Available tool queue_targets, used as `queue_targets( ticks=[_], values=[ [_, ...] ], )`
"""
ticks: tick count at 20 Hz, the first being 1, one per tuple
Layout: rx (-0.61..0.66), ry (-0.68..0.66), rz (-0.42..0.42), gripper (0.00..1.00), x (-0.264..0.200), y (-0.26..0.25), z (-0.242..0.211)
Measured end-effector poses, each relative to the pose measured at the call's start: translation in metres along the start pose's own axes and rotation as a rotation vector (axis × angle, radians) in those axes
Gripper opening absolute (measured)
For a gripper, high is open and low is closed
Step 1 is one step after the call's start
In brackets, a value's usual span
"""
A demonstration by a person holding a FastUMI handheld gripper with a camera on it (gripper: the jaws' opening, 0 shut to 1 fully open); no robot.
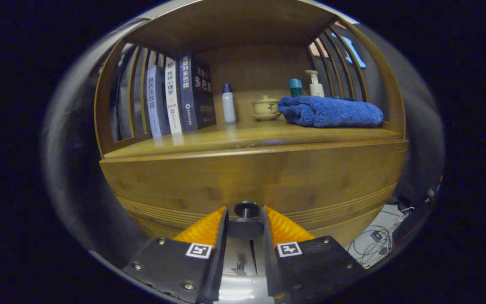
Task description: Pull open the drawer, take out the items inside it, and place them on the countertop above the cabinet.
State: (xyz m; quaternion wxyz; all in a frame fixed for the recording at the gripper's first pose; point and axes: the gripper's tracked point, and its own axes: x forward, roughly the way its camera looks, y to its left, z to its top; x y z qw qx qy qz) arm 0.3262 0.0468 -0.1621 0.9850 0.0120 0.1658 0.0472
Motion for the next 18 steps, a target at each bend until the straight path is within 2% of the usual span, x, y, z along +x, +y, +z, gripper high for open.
queue_targets(
  ticks=[1, 5, 18],
  values=[
    [0.002, 0.002, -0.006, 0.37, -0.002, 0.0, 0.0],
    [0.019, 0.024, -0.032, 0.3, -0.009, 0.001, -0.003],
    [0.04, 0.108, -0.138, 0.3, -0.125, -0.006, -0.04]
  ],
)
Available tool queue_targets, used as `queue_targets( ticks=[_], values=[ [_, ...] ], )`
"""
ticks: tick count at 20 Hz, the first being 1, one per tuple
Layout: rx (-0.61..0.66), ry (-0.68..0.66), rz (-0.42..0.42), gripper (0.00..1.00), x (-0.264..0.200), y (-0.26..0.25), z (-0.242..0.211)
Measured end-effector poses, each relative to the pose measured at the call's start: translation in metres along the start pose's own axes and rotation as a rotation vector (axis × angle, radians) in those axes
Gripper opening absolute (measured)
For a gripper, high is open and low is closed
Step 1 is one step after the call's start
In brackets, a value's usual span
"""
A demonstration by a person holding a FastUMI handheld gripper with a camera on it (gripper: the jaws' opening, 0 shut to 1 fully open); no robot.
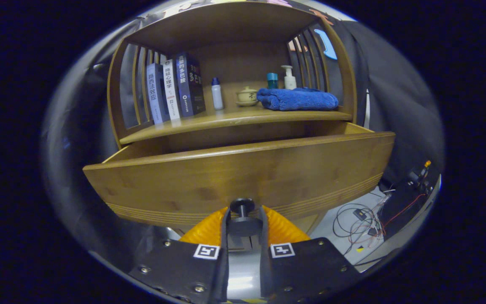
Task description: Pull open the drawer, take out the items inside it, and place them on the countertop above the cabinet.
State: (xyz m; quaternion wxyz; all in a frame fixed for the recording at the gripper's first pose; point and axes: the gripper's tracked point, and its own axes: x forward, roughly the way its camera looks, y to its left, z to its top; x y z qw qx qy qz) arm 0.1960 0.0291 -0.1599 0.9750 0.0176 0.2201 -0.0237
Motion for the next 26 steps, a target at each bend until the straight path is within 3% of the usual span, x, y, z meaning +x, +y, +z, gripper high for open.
queue_targets(
  ticks=[11, 18, 22, 25, 26],
  values=[
    [-0.023, 0.05, -0.072, 0.3, -0.051, -0.014, -0.034],
    [-0.015, 0.03, -0.054, 0.31, -0.054, -0.014, -0.033],
    [-0.012, 0.02, -0.03, 0.39, -0.058, -0.008, -0.033],
    [0.046, -0.054, -0.012, 0.51, -0.077, -0.009, -0.017],
    [0.056, -0.086, -0.006, 0.51, -0.086, -0.007, -0.009]
  ],
)
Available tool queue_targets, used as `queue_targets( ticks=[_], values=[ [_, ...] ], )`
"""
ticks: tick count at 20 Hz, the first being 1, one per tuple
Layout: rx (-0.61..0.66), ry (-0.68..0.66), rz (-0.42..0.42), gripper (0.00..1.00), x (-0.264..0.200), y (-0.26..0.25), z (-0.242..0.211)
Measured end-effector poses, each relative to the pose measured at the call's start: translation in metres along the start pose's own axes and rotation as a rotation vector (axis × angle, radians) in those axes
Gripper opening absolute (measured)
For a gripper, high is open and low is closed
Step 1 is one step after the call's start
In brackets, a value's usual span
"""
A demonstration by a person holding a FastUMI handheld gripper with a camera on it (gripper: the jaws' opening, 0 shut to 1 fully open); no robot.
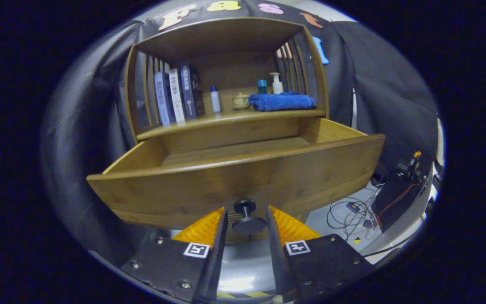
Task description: Pull open the drawer, take out the items inside it, and place them on the countertop above the cabinet.
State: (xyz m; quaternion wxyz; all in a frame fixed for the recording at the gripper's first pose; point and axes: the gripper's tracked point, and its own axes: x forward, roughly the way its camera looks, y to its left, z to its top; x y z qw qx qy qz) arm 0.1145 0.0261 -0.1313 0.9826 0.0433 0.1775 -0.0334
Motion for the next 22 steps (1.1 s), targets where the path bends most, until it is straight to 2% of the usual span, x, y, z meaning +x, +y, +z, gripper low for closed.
queue_targets(
  ticks=[5, 9, 13, 16, 17, 19, 22],
  values=[
    [-0.092, -0.092, -0.005, 0.51, -0.009, 0.018, 0.068],
    [-0.111, -0.017, -0.002, 0.51, 0.031, 0.034, 0.104],
    [-0.081, 0.196, -0.051, 0.51, 0.081, 0.034, 0.089],
    [-0.063, 0.3, -0.033, 0.51, 0.112, 0.041, 0.074],
    [-0.068, 0.341, -0.023, 0.42, 0.12, 0.043, 0.067],
    [-0.107, 0.412, -0.04, 0.37, 0.135, 0.039, 0.051],
    [-0.137, 0.468, -0.069, 0.38, 0.143, 0.033, 0.034]
  ],
)
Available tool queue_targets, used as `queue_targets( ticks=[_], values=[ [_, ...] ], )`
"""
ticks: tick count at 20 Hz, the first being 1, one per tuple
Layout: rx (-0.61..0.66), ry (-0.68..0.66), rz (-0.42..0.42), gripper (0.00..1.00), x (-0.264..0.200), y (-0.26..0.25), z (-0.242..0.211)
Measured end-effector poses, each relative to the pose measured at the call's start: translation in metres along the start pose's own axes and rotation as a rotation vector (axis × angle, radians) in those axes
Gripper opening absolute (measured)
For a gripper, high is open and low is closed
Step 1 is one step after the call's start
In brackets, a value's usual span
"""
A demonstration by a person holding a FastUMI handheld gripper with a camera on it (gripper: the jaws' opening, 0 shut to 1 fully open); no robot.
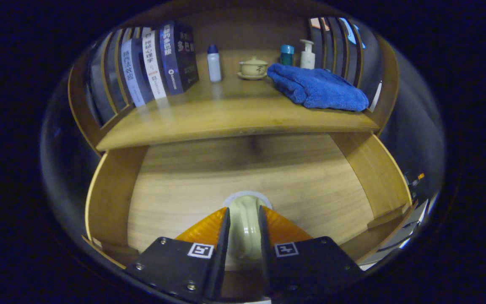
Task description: Pull open the drawer, take out the items inside it, and place them on the countertop above the cabinet.
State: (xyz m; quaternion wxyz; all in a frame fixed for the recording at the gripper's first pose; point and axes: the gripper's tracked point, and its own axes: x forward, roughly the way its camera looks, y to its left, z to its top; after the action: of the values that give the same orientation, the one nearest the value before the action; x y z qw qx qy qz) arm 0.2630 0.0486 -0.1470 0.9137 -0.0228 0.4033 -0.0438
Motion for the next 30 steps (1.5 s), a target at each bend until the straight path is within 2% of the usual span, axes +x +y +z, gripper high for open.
queue_targets(
  ticks=[4, 8, 9, 11, 16, 23, 30],
  values=[
    [-0.012, 0.059, -0.025, 0.38, 0.015, -0.003, -0.011],
    [0.016, 0.047, -0.023, 0.41, 0.014, -0.004, -0.005],
    [0.006, 0.049, -0.042, 0.19, 0.019, -0.009, -0.006],
    [-0.013, 0.051, -0.084, 0.19, 0.012, -0.015, -0.007],
    [-0.002, -0.029, -0.11, 0.19, -0.02, -0.019, 0.011],
    [-0.024, -0.169, -0.16, 0.19, -0.072, -0.018, 0.066],
    [-0.039, -0.239, -0.116, 0.19, -0.07, 0.002, 0.121]
  ],
)
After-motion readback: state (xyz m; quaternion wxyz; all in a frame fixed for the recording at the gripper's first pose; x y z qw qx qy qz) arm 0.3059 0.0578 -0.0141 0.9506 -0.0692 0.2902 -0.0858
